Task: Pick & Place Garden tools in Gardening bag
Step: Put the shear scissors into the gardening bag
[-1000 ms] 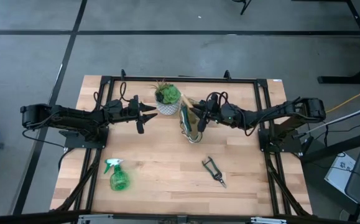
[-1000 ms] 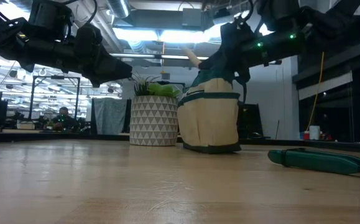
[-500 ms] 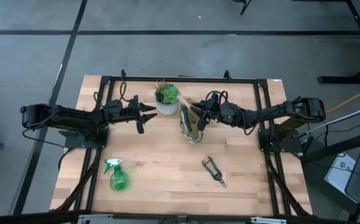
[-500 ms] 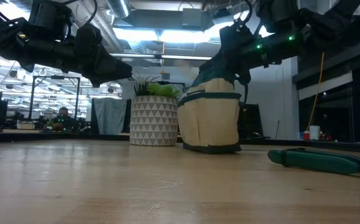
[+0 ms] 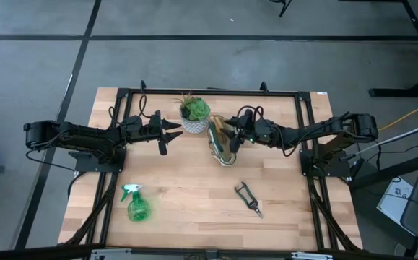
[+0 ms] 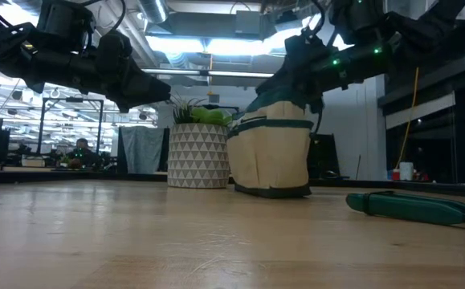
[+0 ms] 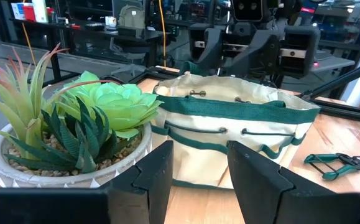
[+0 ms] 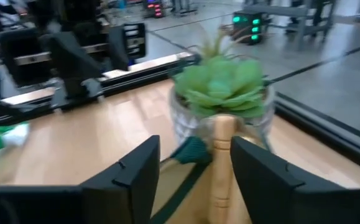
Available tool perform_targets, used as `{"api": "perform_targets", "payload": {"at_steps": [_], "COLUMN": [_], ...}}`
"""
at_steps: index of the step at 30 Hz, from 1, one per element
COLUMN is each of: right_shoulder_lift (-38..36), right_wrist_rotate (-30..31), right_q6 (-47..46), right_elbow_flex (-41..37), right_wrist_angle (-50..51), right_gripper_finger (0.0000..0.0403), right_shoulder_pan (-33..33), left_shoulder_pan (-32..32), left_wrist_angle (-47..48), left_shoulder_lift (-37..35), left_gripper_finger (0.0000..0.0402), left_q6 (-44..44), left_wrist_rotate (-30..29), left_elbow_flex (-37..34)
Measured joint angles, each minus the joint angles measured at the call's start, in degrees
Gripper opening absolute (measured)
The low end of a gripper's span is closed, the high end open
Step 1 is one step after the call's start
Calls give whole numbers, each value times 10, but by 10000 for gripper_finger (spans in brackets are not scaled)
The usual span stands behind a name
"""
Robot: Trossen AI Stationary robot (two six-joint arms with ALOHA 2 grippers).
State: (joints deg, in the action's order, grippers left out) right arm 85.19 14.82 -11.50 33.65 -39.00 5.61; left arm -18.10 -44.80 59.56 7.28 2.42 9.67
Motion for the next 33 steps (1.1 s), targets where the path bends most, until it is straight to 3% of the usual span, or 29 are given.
{"api": "perform_targets", "payload": {"at_steps": [5,15,21,28,33], "right_shoulder_lift": [-11,-21,-21,-21,-21], "right_wrist_rotate": [-33,-36,-41,-190,-238], "right_q6": [2,3,37,77,71], "right_elbow_flex": [22,113,153,189,196], "right_wrist_angle": [52,283,345,465,546], "right_gripper_finger": [208,208,208,208,208], "right_shoulder_pan": [0,-24,-61,-100,-121], "left_shoulder_pan": [0,0,0,0,0], "left_wrist_angle": [0,0,0,0,0], "left_shoulder_lift": [0,0,0,0,0], "left_gripper_finger": [148,148,148,148,148], "left_q6": [0,0,0,0,0], "left_wrist_rotate": [0,0,0,0,0], "left_elbow_flex": [0,0,0,0,0]}}
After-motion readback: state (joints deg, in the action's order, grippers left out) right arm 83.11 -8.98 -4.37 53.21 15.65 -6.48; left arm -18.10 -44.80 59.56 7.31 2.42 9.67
